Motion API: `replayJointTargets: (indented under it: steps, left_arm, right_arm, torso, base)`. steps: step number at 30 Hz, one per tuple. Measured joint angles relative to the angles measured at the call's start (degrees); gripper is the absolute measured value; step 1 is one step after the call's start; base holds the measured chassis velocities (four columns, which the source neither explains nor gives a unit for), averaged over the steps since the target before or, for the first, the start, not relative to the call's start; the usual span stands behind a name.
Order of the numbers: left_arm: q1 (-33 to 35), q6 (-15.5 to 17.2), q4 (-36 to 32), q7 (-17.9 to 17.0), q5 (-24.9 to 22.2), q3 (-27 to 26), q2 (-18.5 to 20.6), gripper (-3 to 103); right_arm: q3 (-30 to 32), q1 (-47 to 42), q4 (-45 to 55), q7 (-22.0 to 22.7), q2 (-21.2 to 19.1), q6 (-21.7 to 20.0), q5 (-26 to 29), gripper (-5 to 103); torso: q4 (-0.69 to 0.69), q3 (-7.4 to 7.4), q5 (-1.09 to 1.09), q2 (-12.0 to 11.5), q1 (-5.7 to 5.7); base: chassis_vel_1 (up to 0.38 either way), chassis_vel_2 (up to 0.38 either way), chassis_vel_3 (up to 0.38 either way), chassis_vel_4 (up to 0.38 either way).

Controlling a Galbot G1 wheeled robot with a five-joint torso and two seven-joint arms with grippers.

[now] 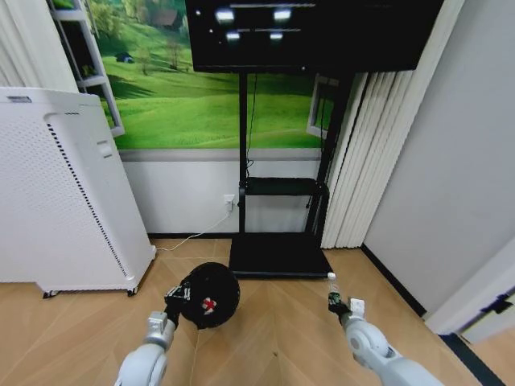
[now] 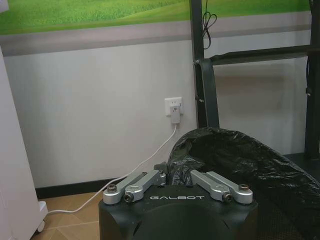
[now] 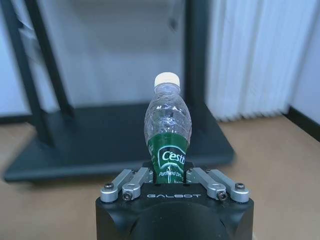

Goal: Pick up the trash bin and place the garbage on the floor into it.

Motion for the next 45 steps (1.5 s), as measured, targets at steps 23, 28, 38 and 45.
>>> replayJointTargets:
  steps: [23,28,38,45]
  left_arm:
    - [-11.7,0.4,9.3,-0.2,1.6,9.6,-6.9,7]
    - [-12.7,0.4,11.7,-0.3,2.1,12.3,-8.5,7]
    - [-14.6,0.3,14.8,-0.4,3.2,15.5,-10.3,7]
    - [-14.1,-0.1,15.1,-0.2,3.9,16.3,-10.9,7]
  right_arm:
    - [-8.3,2.8,1.1,-27.2,3.0,19.5,-10.5,24]
    - [-10.5,3.7,0.3,-28.0,3.6,19.9,-12.1,24]
    - [-15.8,5.3,-3.5,-29.6,6.1,21.4,-17.1,22]
    - [-15.6,5.9,-4.2,-30.2,6.1,20.8,-17.2,49]
  torso:
    - [-0.01,0.00,0.00,0.0,0.00]
    - [-0.02,0.00,0.00,0.0,0.00]
    - [-0.01,0.00,0.01,0.0,0.00]
    - [-0.01,0.00,0.00,0.0,0.00]
  base:
    - [0.000,0.000,0.000,0.000]
    - [0.000,0.000,0.000,0.000]
    - [0.000,0.000,0.000,0.000]
    - [0.000,0.000,0.000,0.000]
